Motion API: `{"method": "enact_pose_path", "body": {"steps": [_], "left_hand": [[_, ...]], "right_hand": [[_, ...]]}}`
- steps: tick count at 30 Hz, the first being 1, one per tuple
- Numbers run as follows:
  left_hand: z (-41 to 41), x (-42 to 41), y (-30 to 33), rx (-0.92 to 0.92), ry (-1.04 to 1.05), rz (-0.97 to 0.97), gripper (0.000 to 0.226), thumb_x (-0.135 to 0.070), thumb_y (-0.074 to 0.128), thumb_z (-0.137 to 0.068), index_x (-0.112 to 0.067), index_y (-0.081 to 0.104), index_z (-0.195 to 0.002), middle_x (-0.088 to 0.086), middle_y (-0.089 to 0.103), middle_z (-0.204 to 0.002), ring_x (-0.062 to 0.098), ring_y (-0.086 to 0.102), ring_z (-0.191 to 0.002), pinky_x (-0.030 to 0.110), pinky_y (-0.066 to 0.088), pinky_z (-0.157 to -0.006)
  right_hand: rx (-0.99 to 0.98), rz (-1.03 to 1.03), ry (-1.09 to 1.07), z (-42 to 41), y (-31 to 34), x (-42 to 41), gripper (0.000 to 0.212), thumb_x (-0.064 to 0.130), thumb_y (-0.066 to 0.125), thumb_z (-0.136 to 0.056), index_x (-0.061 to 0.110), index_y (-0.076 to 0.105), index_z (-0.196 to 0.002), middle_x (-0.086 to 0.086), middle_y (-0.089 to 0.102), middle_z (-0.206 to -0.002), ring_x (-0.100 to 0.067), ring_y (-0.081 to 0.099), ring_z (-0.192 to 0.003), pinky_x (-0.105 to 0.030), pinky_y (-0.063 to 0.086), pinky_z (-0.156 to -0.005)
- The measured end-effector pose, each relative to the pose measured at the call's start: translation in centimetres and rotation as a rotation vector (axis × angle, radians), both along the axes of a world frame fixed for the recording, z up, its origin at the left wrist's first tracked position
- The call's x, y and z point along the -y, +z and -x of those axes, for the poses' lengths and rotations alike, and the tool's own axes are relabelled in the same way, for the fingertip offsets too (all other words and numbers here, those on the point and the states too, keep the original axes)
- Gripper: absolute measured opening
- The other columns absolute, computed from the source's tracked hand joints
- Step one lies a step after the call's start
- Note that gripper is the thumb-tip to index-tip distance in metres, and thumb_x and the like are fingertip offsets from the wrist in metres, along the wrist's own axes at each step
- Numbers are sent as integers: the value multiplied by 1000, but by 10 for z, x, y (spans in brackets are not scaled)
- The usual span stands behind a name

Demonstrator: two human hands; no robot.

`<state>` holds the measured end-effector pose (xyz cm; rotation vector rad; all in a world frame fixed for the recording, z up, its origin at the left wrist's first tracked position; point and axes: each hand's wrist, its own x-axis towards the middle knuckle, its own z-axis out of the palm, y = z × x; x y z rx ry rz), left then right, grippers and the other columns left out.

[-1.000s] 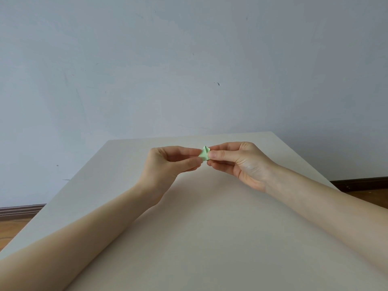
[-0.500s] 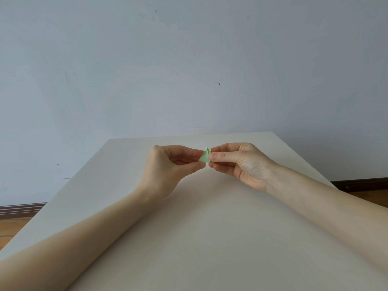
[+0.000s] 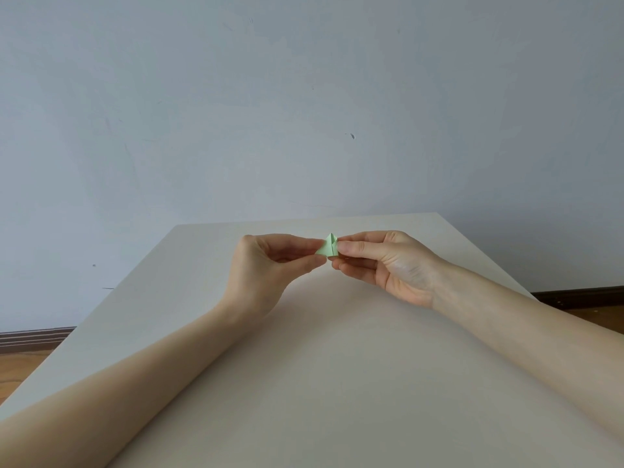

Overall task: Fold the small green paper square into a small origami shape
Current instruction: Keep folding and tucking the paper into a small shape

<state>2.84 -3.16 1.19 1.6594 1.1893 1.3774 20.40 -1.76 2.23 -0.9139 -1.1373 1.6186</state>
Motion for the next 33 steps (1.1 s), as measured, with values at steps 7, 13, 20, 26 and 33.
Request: {"method": "enact_pose_path", "body": {"steps": [7, 13, 20, 26, 33], "left_hand": [[0, 1, -1, -3, 2, -15, 18, -5, 78, -70, -19, 75, -81, -9, 75, -77, 5, 71, -72, 10, 49, -66], [-1, 2, 0, -19, 4, -34, 18, -5, 77, -71, -21, 75, -79, -11, 75, -75, 5, 71, -72, 9, 48, -66], [0, 2, -2, -52, 14, -44, 17, -7, 78, -70, -21, 76, -80, -10, 75, -78, 7, 71, -75, 13, 52, -71], [-1, 2, -2, -48, 15, -40, 17, -7, 78, -70, -19, 76, -82, -9, 75, -78, 6, 71, -75, 12, 51, -70], [-2, 2, -1, -16, 13, -34, 16, -7, 78, -71, -19, 76, -82, -12, 75, -77, 3, 70, -73, 8, 48, -67]], "right_hand": [[32, -23, -7, 1, -1, -1, 6, 0, 65, -80, 1, 70, -81, -11, 72, -74, -17, 70, -64, -20, 56, -61], [64, -33, -15, 0, -3, -1, 4, 2, 65, -80, 1, 70, -82, -9, 72, -71, -15, 69, -63, -19, 55, -59], [82, -26, -22, 2, -3, -1, 3, 1, 66, -79, 1, 69, -82, -7, 71, -69, -13, 68, -61, -19, 54, -59], [82, -24, -24, 2, -2, -1, 5, 0, 67, -79, -1, 68, -84, -6, 70, -67, -12, 67, -60, -18, 54, -58], [47, -21, -12, 0, -1, -1, 4, 1, 67, -79, 2, 69, -81, -8, 71, -71, -13, 68, -62, -19, 54, -60]]}}
